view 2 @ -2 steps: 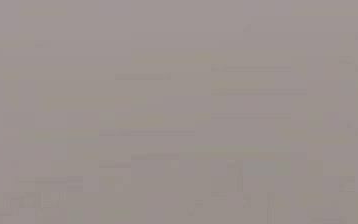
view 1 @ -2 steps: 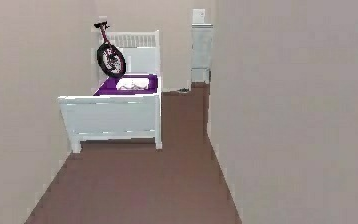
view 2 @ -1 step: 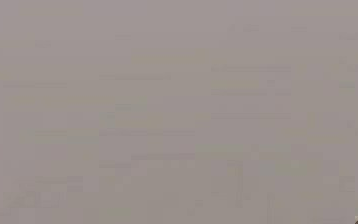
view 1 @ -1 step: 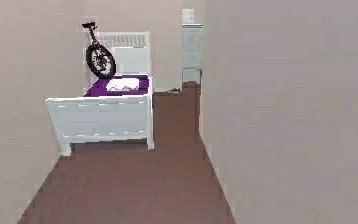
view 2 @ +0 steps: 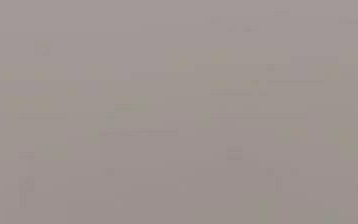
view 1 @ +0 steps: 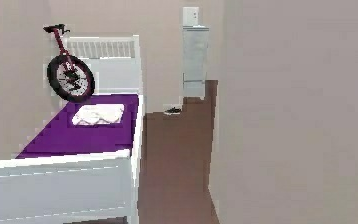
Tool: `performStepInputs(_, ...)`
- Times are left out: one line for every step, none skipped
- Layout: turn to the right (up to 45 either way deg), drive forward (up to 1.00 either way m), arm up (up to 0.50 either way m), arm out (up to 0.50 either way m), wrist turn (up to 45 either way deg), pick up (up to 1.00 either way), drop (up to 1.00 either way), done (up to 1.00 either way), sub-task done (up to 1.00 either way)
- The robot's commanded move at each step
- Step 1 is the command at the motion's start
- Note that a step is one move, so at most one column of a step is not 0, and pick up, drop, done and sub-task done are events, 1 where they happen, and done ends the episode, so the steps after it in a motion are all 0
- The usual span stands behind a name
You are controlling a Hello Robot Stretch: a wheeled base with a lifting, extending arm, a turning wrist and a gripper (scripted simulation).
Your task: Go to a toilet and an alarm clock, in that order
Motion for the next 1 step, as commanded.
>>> performStepInputs(0.0, 1.0, 0.0, 0.0, 0.0, 0.0, 0.0, 0.0, 0.0)
